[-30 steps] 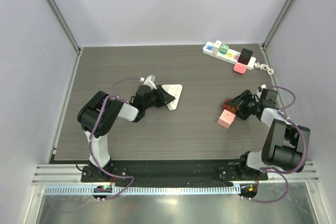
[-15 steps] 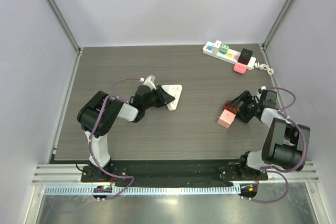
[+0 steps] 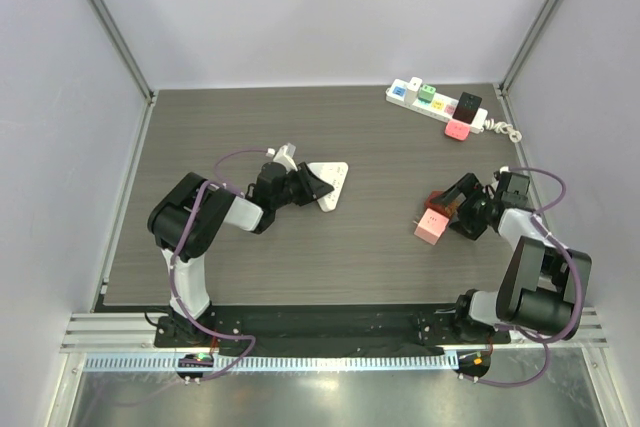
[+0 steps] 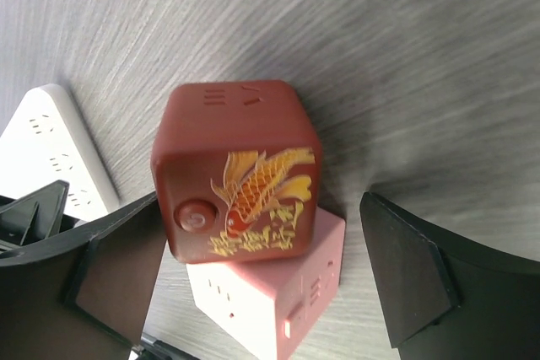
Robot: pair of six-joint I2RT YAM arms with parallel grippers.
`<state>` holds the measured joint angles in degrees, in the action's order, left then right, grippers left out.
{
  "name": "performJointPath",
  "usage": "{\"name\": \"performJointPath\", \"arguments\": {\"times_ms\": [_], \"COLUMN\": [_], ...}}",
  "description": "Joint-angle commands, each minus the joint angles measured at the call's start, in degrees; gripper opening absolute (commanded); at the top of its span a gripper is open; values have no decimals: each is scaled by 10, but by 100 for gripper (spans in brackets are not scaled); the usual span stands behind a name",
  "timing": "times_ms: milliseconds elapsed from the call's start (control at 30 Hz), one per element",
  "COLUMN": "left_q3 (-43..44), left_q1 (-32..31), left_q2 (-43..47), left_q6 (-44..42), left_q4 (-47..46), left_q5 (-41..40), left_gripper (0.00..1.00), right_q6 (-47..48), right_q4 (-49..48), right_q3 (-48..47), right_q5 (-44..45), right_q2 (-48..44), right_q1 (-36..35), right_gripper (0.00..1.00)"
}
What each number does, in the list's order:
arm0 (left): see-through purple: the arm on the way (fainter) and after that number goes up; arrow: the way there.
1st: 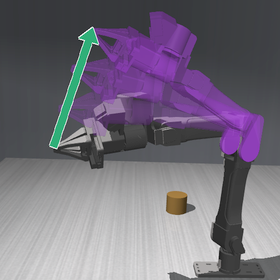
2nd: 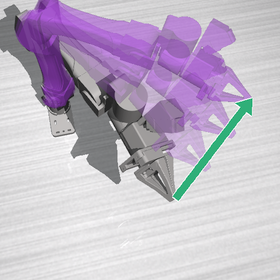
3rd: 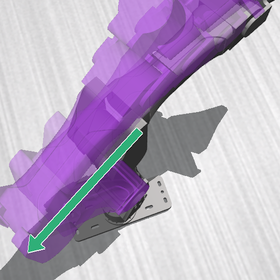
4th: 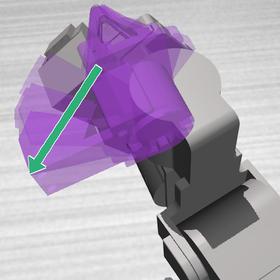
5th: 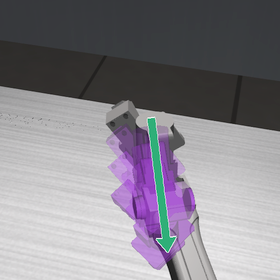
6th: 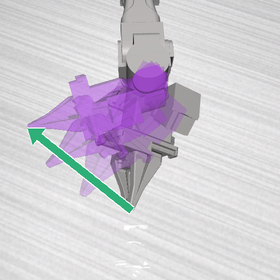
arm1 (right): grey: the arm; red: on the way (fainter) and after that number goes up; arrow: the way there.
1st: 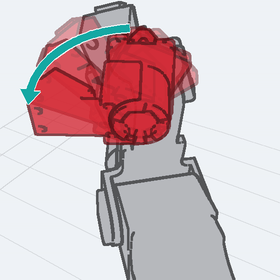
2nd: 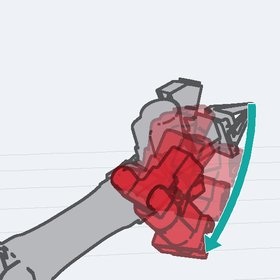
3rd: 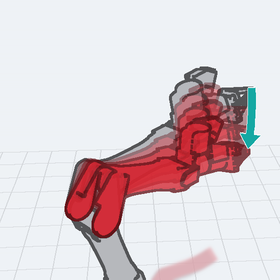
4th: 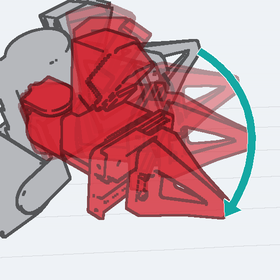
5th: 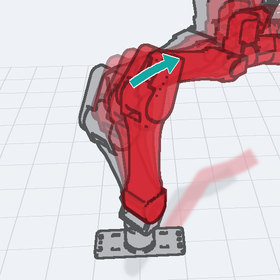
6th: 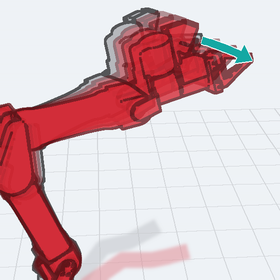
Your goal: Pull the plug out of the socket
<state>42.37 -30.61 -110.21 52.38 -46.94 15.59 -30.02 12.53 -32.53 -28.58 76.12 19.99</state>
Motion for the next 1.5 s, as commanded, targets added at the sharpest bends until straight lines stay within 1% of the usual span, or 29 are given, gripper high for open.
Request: {"name": "performJointPath", "arguments": {"times_ms": [0, 200, 433, 600, 733, 933, 1033, 1100, 1233, 1467], "left_q3": [-3, -3, -4, -6, -4, -4, -4, -4, -5, -5], "left_q1": [1, 1, 1, 1, 1, 1, 1, 1, 1, 1], "left_q2": [-8, -9, -11, -11, -11, -13, -14, -15, -15, -18], "left_q6": [-3, -1, 1, 2, 4, 5, 5, 6, 9, 11], "left_q4": [-10, -12, -18, -19, -19, -19, -20, -21, -25, -29], "left_q5": [13, 17, 23, 27, 29, 36, 39, 41, 43, 47], "left_gripper": [0, 0, 0, 0, 0, 0, 0, 0, 0, 0], "right_q6": [13, 22, 21, 18, 5, -9, -7, -1, 7, 23], "right_q4": [32, 63, 73, 81, 114, 127, 137, 137, 135, 126], "right_q3": [-17, -33, -30, -19, -25, -31, -42, -53, -65, -77], "right_q5": [20, 56, 76, 98, 132, 115, 132, 133, 106, 135], "right_q2": [-35, -64, -46, -70, -89, -118, -133, -128, -96, -62], "right_q1": [2, 1, 2, 3, 4, 4, 5, 5, 5, 5], "right_gripper": [98, 98, 98, 98, 98, 98, 98, 98, 98, 98]}}
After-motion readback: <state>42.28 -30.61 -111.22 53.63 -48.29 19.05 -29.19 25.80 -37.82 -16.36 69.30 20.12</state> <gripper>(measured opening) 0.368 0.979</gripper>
